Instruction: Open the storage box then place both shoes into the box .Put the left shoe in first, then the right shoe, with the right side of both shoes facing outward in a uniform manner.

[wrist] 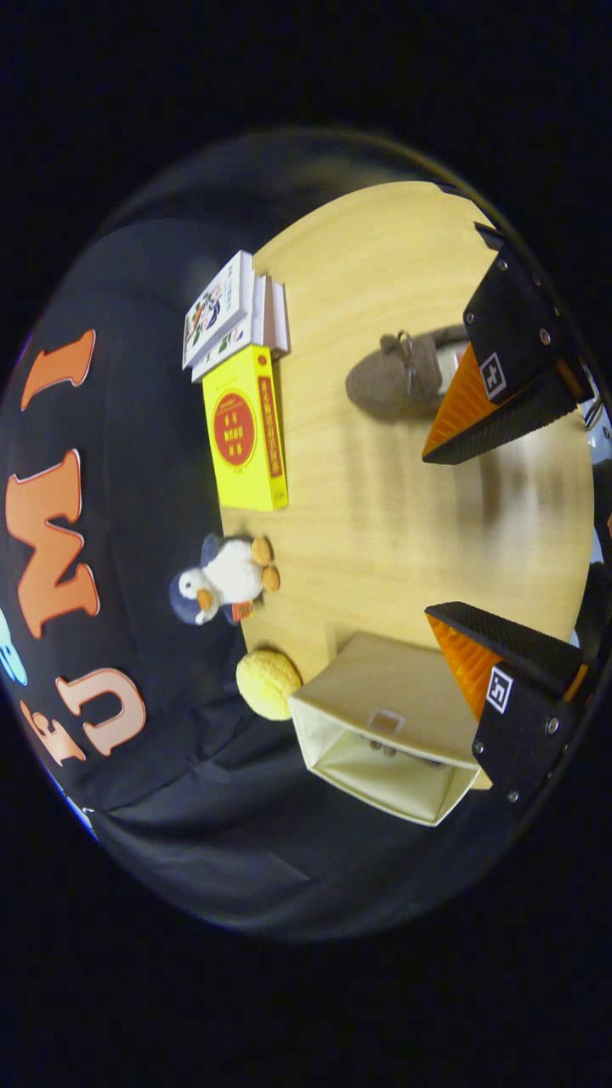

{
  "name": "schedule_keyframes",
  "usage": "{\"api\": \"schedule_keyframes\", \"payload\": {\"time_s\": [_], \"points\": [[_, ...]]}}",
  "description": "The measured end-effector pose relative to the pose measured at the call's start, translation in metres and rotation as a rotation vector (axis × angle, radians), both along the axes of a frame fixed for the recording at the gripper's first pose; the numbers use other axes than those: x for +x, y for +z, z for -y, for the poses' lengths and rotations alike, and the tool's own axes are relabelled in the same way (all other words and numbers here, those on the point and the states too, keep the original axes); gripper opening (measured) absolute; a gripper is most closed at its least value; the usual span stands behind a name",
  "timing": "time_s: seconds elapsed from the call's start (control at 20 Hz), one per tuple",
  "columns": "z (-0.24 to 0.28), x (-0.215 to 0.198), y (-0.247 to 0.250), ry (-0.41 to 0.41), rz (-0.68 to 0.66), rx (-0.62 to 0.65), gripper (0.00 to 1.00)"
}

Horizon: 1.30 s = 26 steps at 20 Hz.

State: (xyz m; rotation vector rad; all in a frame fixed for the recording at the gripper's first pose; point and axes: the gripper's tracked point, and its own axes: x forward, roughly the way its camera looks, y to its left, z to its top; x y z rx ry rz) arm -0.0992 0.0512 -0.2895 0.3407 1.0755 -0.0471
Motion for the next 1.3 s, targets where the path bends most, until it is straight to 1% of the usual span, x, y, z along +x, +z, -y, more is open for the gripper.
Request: {"api": "schedule_keyframes", "payload": {"time_s": [0.15, 0.3, 0.4, 0.5, 0.6, 0.65, 0.7, 0.75, 0.8, 0.85, 0.95, 1.0, 1.05, 1.1, 1.15, 1.2, 1.25, 1.3], "points": [[0.052, -0.019, -0.020, -0.025, -0.021, -0.060, 0.98], [0.093, -0.037, -0.045, -0.020, -0.045, -0.101, 0.97], [0.111, -0.043, -0.062, 0.002, -0.061, -0.120, 0.95], [0.121, -0.045, -0.080, 0.041, -0.073, -0.138, 0.91], [0.126, -0.041, -0.097, 0.081, -0.072, -0.161, 0.85], [0.127, -0.039, -0.106, 0.102, -0.073, -0.170, 0.77], [0.130, -0.036, -0.112, 0.113, -0.072, -0.183, 0.72], [0.130, -0.031, -0.116, 0.111, -0.062, -0.190, 0.63], [0.129, -0.026, -0.120, 0.105, -0.052, -0.181, 0.59], [0.126, -0.022, -0.123, 0.097, -0.046, -0.166, 0.50], [0.122, -0.017, -0.129, 0.084, -0.049, -0.146, 0.42], [0.121, -0.015, -0.131, 0.083, -0.050, -0.134, 0.40], [0.124, -0.013, -0.136, 0.076, -0.052, -0.151, 0.31], [0.127, -0.011, -0.138, 0.074, -0.052, -0.169, 0.26], [0.128, -0.010, -0.139, 0.069, -0.054, -0.183, 0.19], [0.127, -0.009, -0.139, 0.058, -0.058, -0.186, 0.15], [0.125, -0.009, -0.138, 0.049, -0.063, -0.177, 0.07], [0.123, -0.008, -0.135, 0.037, -0.064, -0.168, 0.06]]}}
